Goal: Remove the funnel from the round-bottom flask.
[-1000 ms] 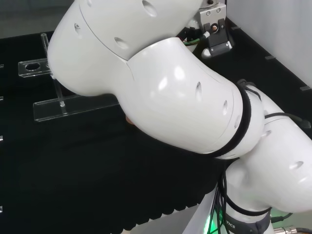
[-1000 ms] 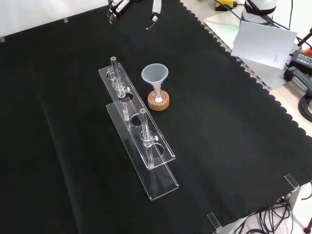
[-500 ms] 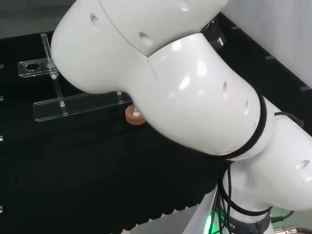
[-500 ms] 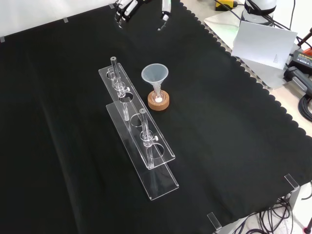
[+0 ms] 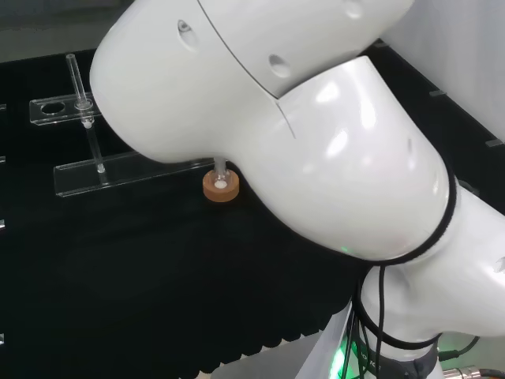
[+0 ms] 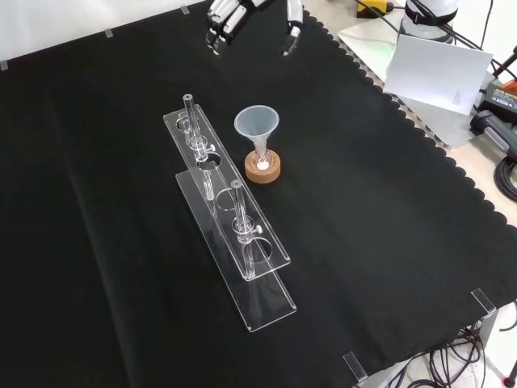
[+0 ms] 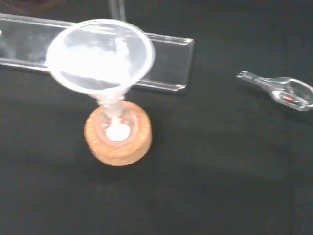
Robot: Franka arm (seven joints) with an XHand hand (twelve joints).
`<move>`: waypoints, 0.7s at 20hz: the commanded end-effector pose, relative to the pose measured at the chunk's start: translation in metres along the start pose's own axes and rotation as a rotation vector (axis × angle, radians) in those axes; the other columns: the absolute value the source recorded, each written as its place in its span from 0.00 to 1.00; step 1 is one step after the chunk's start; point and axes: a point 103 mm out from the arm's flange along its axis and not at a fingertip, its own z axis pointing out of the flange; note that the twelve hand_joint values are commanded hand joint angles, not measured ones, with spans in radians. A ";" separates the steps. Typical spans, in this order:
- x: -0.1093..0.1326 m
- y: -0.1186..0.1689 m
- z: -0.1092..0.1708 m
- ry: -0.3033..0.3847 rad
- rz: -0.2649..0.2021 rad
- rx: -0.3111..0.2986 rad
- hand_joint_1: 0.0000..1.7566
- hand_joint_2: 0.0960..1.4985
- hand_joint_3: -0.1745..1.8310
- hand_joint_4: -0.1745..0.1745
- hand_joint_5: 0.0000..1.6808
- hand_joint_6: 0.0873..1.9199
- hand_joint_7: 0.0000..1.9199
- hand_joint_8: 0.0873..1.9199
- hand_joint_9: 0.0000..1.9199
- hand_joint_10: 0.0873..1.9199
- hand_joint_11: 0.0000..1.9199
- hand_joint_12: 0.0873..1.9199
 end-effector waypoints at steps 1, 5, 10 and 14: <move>0.029 -0.001 0.007 -0.001 -0.036 0.022 0.34 0.42 0.29 0.37 0.10 0.00 0.00 0.21 0.09 0.40 0.11 0.78; 0.033 0.007 0.022 -0.030 -0.037 0.018 0.34 0.42 0.28 0.36 0.10 0.00 0.00 0.22 0.09 0.41 0.11 0.79; 0.035 0.020 0.040 -0.049 -0.049 0.038 0.35 0.41 0.27 0.34 0.10 0.00 0.00 0.24 0.10 0.41 0.11 0.79; 0.042 0.033 0.053 -0.056 -0.064 0.051 0.36 0.41 0.27 0.34 0.10 0.00 0.00 0.27 0.12 0.41 0.12 0.78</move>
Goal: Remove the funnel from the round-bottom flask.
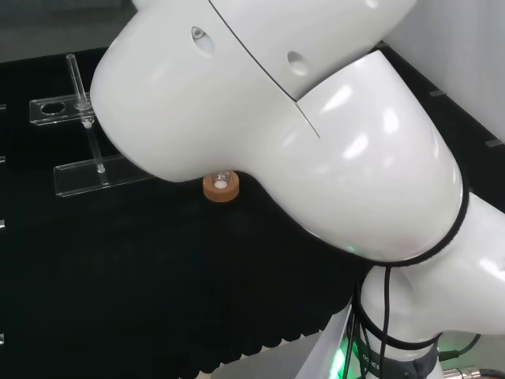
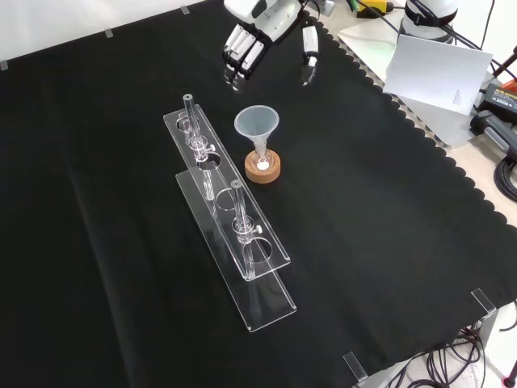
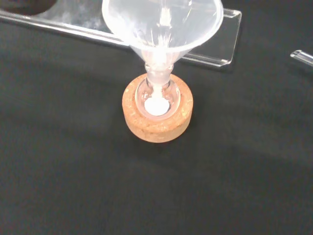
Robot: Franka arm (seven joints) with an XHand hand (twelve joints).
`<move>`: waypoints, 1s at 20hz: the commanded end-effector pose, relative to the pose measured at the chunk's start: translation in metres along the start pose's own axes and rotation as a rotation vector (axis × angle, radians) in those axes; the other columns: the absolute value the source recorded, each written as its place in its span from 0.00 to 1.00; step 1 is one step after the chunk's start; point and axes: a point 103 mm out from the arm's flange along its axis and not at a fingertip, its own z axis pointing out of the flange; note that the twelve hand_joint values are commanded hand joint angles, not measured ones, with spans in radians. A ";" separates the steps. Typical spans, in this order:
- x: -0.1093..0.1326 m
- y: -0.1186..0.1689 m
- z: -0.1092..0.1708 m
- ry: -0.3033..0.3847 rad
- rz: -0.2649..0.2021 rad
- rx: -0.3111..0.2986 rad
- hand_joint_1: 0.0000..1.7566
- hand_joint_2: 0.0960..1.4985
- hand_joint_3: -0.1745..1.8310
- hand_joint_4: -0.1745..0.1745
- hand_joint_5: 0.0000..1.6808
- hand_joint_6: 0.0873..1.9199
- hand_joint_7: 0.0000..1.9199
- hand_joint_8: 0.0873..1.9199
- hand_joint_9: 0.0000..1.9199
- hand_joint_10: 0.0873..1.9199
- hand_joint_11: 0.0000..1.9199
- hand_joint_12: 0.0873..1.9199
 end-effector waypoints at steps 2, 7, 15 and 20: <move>0.008 0.024 0.023 -0.016 -0.019 0.023 0.36 0.41 0.26 0.33 0.10 0.00 0.00 0.28 0.13 0.40 0.12 0.78; 0.015 0.040 0.036 -0.094 -0.017 0.067 0.37 0.41 0.26 0.34 0.11 0.00 0.00 0.30 0.14 0.40 0.13 0.78; 0.014 0.050 0.046 -0.155 -0.001 0.086 0.37 0.41 0.26 0.37 0.10 0.00 0.00 0.29 0.13 0.39 0.12 0.78; 0.003 0.053 0.048 -0.162 0.013 0.077 0.37 0.41 0.26 0.38 0.10 0.00 0.00 0.29 0.13 0.39 0.12 0.78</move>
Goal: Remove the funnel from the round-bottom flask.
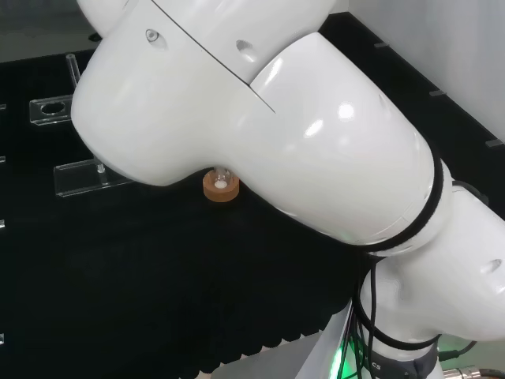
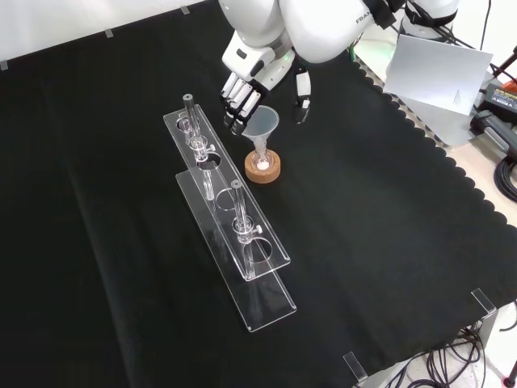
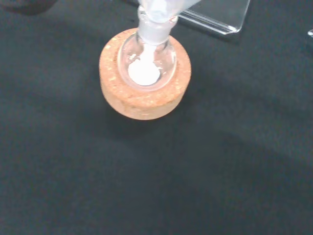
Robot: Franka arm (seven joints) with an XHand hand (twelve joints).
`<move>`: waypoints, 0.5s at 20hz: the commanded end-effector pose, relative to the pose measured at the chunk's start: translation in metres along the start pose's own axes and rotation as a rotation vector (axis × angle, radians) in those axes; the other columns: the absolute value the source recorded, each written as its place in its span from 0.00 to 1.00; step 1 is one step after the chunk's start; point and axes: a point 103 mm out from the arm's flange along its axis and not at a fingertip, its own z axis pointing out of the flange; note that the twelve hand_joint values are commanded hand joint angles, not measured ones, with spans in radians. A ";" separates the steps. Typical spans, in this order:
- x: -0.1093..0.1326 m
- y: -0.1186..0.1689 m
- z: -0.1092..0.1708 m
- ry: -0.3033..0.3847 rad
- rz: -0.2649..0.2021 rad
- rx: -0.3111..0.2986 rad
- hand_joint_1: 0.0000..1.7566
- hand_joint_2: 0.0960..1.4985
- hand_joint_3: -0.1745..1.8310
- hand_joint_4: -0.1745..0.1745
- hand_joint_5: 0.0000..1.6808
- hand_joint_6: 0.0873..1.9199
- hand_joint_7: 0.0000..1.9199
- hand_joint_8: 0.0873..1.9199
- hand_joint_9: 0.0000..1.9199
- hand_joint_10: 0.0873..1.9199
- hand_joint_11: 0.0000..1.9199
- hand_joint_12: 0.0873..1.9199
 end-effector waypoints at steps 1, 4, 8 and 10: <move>-0.009 0.003 0.005 0.003 0.009 0.002 0.37 0.41 0.26 0.39 0.11 0.00 0.00 0.29 0.13 0.39 0.12 0.78; -0.011 0.005 0.008 0.005 0.005 0.007 0.37 0.41 0.26 0.39 0.11 0.00 0.00 0.28 0.13 0.39 0.12 0.78; -0.010 0.008 0.010 0.003 0.000 0.009 0.37 0.41 0.26 0.41 0.11 0.00 0.00 0.29 0.16 0.39 0.12 0.78; -0.009 0.009 0.011 0.003 -0.003 0.014 0.37 0.41 0.26 0.42 0.11 0.00 0.00 0.29 0.17 0.39 0.13 0.78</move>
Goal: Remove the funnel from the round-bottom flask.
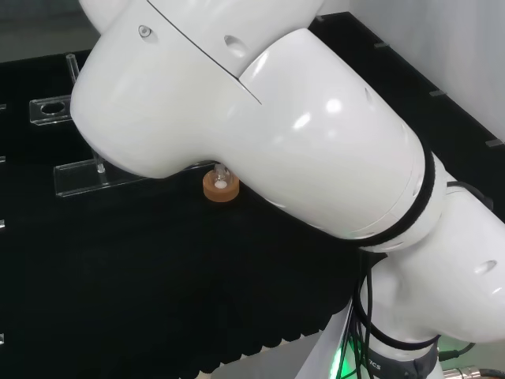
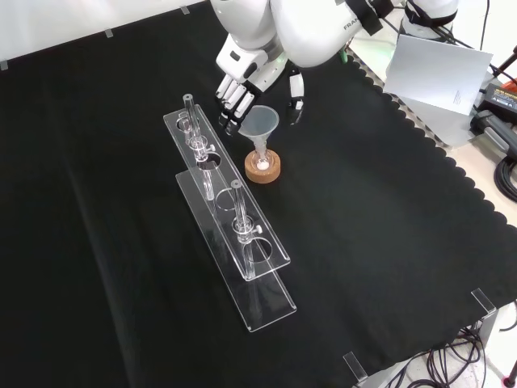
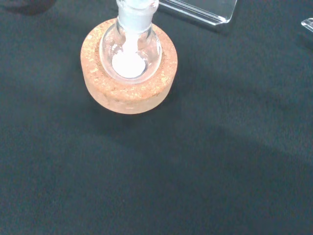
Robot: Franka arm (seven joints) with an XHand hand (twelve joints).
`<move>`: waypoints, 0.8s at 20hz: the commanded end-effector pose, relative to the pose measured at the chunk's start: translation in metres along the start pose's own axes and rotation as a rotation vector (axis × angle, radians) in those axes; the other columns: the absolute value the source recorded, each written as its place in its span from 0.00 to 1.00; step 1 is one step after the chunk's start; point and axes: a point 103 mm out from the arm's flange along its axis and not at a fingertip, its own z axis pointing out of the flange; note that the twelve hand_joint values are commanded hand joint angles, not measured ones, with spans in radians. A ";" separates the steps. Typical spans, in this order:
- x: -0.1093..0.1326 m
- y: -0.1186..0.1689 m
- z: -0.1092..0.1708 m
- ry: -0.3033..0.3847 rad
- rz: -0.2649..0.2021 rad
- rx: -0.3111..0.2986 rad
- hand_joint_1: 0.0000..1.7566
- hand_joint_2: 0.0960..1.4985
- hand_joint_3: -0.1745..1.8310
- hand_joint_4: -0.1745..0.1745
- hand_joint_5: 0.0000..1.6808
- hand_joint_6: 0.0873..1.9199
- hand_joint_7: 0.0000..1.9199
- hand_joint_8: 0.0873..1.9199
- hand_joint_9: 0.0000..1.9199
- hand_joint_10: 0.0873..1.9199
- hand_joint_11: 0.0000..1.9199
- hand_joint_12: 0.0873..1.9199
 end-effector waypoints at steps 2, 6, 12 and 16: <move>0.002 0.004 0.002 -0.001 -0.010 0.005 0.37 0.41 0.26 0.42 0.11 0.00 0.00 0.29 0.17 0.39 0.13 0.78; 0.003 0.008 0.006 -0.002 -0.012 0.014 0.37 0.41 0.26 0.42 0.10 0.00 0.00 0.29 0.17 0.39 0.13 0.78; 0.001 0.012 0.011 -0.003 -0.011 0.015 0.37 0.41 0.26 0.42 0.11 0.00 0.00 0.30 0.18 0.37 0.13 0.77; -0.001 0.015 0.016 -0.014 -0.008 -0.001 0.38 0.41 0.27 0.41 0.12 0.00 0.04 0.34 0.24 0.34 0.14 0.77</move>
